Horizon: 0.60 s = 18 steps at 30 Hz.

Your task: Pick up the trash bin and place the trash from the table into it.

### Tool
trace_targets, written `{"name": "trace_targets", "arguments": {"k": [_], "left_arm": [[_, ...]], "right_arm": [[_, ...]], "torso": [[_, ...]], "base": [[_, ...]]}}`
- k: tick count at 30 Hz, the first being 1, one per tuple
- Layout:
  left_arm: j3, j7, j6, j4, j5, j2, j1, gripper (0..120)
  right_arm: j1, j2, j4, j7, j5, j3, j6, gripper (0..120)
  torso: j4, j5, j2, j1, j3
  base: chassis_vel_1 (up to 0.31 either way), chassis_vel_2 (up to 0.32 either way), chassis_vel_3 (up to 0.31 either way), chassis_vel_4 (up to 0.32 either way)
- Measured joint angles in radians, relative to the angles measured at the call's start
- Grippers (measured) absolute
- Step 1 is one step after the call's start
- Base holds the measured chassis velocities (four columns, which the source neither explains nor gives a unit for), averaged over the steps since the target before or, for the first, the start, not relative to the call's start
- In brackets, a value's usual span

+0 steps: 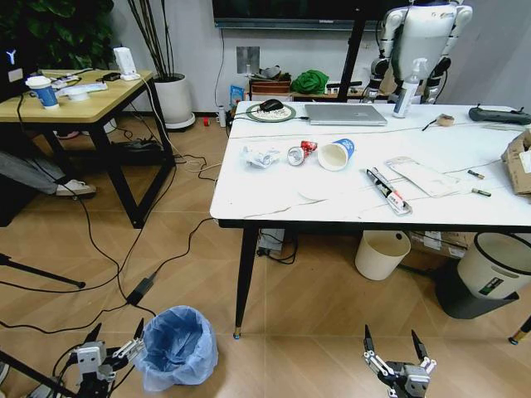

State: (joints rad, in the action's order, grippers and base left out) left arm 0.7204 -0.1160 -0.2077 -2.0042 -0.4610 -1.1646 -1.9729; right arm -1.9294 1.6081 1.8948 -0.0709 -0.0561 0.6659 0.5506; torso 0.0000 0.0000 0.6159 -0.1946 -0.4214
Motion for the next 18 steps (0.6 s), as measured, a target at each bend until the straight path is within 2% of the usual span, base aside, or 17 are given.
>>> {"name": "trace_targets", "arguments": {"k": [18], "left_arm": [[0.002, 0.000, -0.005, 0.004, 0.001, -0.005, -0.005, 100]], "right_arm": [[0.002, 0.000, -0.005, -0.001, 0.003, -0.003, 0.002, 100]], "torso": [[0.0000, 0.0000, -0.055, 0.021, 0.035]], "base": [[0.000, 0.000, 0.000, 0.000]]}}
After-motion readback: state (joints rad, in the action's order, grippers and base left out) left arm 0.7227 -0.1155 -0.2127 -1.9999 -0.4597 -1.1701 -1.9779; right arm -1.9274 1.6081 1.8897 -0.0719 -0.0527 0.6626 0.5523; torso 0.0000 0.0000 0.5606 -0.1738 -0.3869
